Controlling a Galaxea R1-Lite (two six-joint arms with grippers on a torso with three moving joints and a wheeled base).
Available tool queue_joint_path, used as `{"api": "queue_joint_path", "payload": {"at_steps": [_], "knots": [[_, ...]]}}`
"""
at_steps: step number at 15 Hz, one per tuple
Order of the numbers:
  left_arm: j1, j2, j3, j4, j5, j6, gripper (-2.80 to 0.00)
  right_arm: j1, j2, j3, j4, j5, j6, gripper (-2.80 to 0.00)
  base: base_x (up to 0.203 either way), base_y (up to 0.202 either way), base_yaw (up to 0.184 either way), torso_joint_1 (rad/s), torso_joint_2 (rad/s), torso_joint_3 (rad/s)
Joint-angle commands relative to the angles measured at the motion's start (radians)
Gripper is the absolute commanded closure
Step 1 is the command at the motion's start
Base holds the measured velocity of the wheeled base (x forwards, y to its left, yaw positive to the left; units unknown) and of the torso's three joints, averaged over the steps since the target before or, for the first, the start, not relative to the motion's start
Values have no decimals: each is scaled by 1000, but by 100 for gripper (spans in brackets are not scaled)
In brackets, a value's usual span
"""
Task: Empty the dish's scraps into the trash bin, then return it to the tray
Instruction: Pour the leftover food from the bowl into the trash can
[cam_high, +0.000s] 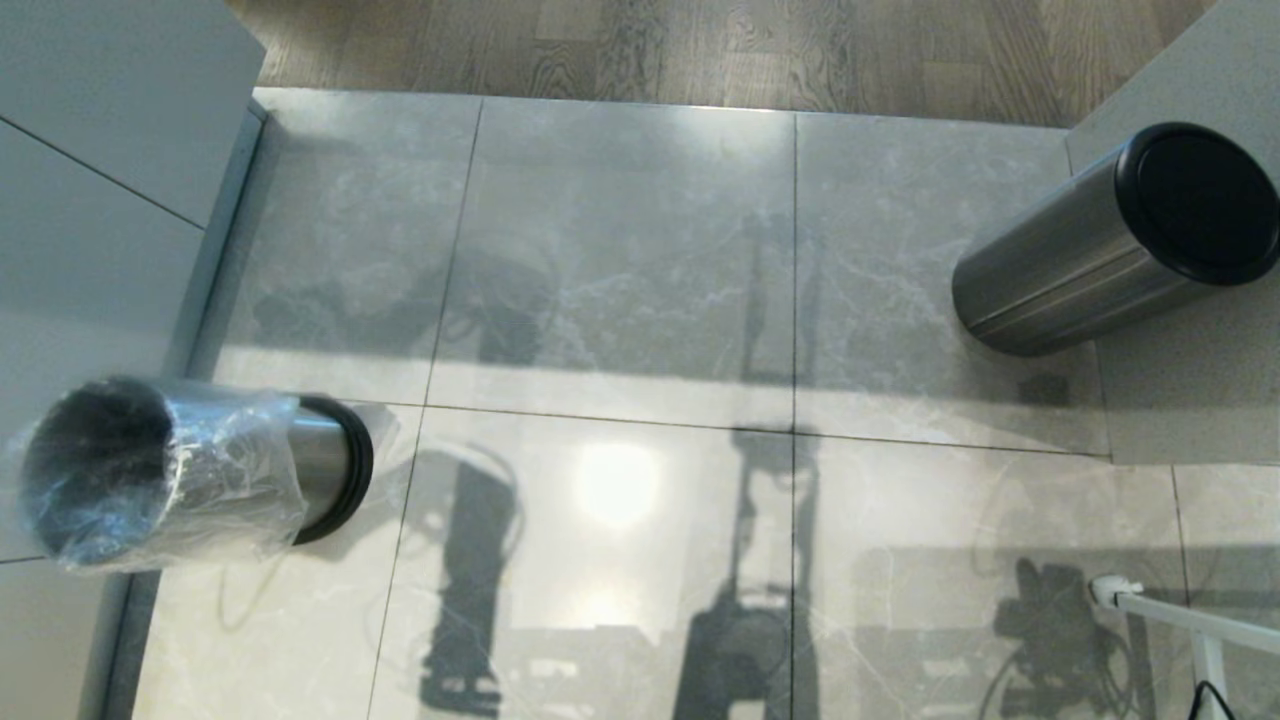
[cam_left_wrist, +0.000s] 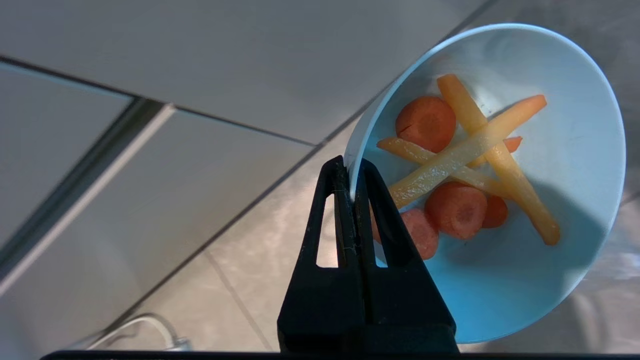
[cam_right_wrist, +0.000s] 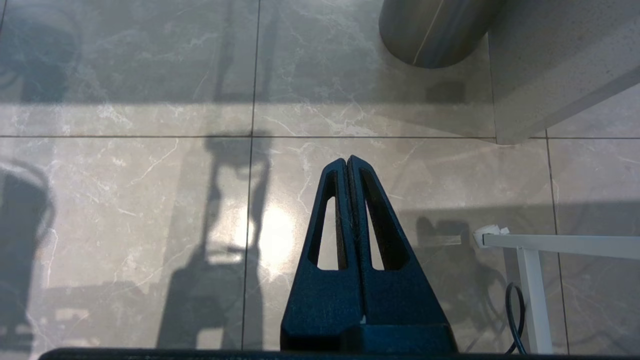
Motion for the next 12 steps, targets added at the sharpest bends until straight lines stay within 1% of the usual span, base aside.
{"api": "queue_joint_path", "payload": {"at_steps": [1,2,4,6,9,12], "knots": [[25,57,5,-7,-2,18,0,0,0,0,0,-1,0,0,0,0,0,0,0,0],[23,64,6,-7,-2,30,0,0,0,0,-2,1,0,0,0,0,0,0,0,0],[22,88,0,-8,-2,90,0,0,0,0,-2,1,0,0,0,0,0,0,0,0],[15,115,0,-25,-5,127,0,0,0,0,-2,0,0,0,0,0,0,0,0,0],[7,197,4,-130,-29,193,0,0,0,0,-2,0,0,0,0,0,0,0,0,0],[-49,252,-11,-218,-25,219,0,0,0,0,0,1,0,0,0,0,0,0,0,0]]}}
